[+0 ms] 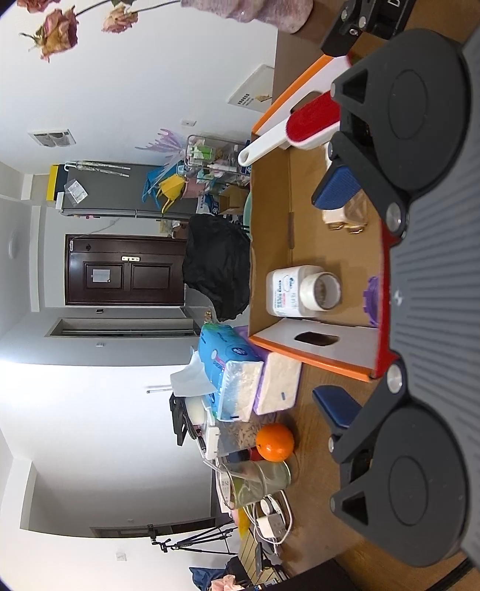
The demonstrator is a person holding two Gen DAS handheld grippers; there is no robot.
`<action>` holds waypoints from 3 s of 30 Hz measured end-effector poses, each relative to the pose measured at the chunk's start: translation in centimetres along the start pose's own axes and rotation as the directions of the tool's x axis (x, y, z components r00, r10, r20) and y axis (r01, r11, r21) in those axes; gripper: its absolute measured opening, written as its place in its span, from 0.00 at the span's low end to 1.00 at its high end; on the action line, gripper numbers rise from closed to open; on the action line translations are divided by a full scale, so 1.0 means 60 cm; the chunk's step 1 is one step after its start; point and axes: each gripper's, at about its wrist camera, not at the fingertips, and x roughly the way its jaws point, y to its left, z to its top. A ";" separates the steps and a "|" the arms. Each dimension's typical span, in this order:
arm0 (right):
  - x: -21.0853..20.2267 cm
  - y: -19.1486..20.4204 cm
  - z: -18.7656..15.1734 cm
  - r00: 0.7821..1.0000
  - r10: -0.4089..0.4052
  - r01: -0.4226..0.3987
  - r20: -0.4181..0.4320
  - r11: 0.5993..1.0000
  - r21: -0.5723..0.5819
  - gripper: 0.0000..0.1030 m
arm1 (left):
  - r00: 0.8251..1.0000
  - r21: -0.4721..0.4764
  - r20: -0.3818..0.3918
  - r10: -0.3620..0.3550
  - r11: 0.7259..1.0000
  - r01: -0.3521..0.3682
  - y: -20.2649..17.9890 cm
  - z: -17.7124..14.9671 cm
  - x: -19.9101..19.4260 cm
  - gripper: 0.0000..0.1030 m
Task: Organize rigid objects
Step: 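Withdraw both tools from the box back over the table, then grasp the green spray bottle with the right tool while the left tool approaches the white cap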
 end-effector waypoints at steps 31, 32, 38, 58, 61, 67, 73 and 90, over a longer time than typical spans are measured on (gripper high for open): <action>-0.249 -0.042 -0.098 0.997 -0.069 0.069 -0.040 0.997 0.014 1.00 | 0.993 0.050 -0.059 -0.103 0.993 0.106 0.026 -0.108 -0.224 1.00; -0.258 -0.044 -0.101 0.997 -0.069 0.070 -0.040 0.997 0.012 1.00 | 0.993 0.051 -0.059 -0.106 0.993 0.109 0.026 -0.112 -0.232 1.00; -0.316 -0.056 -0.122 0.996 -0.080 0.080 -0.030 0.997 0.006 1.00 | 0.992 0.065 -0.052 -0.116 0.991 0.120 0.026 -0.134 -0.279 1.00; -0.438 -0.131 -0.197 0.985 -0.163 0.163 -0.056 0.987 0.002 1.00 | 0.986 0.068 -0.100 -0.133 0.988 0.141 0.024 -0.191 -0.354 1.00; -0.450 -0.147 -0.204 0.981 -0.185 0.186 -0.058 0.982 0.010 1.00 | 0.985 0.067 -0.104 -0.136 0.987 0.143 0.022 -0.198 -0.359 1.00; -0.466 -0.182 -0.219 0.970 -0.236 0.238 -0.065 0.971 0.031 1.00 | 0.984 0.067 -0.117 -0.135 0.987 0.143 0.016 -0.206 -0.361 1.00; -0.469 -0.227 -0.234 0.949 -0.300 0.306 -0.092 0.951 0.050 1.00 | 0.983 0.076 -0.127 -0.136 0.986 0.146 0.002 -0.210 -0.358 1.00; -0.440 -0.367 -0.263 0.892 -0.421 0.428 -0.166 0.904 0.010 1.00 | 0.981 0.094 -0.153 -0.121 0.986 0.136 -0.023 -0.219 -0.344 1.00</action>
